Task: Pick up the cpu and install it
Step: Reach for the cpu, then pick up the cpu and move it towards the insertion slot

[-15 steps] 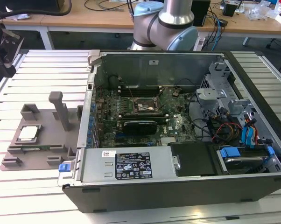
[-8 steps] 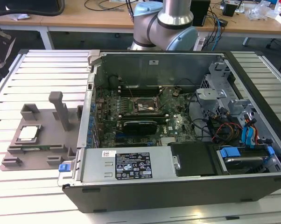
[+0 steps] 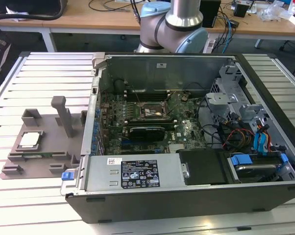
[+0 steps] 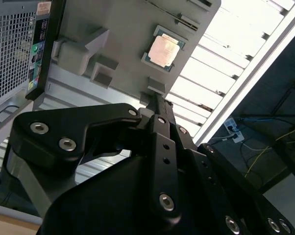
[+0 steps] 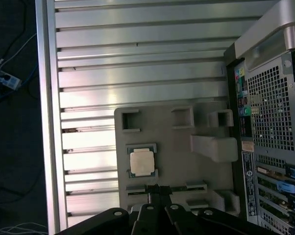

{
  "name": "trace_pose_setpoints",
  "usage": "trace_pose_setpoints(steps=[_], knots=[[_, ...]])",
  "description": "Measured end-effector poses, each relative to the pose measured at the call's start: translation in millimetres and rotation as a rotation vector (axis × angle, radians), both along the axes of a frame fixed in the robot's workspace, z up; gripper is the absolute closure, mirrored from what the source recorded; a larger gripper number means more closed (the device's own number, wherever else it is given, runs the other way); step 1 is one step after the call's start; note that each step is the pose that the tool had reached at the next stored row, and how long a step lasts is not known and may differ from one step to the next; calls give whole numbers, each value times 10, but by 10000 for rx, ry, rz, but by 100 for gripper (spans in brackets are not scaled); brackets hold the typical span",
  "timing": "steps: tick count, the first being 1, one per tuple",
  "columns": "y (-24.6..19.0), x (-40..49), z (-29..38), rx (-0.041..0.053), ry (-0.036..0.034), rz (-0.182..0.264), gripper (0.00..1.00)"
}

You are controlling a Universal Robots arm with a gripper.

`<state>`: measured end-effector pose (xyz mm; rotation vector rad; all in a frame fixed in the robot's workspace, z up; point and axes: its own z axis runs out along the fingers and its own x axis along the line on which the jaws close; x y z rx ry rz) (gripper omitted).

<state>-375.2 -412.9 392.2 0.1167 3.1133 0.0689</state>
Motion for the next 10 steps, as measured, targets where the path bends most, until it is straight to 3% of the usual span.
trace_pose_setpoints(steps=[10], knots=[[-5, 0, 0, 0, 0, 1, 89]])
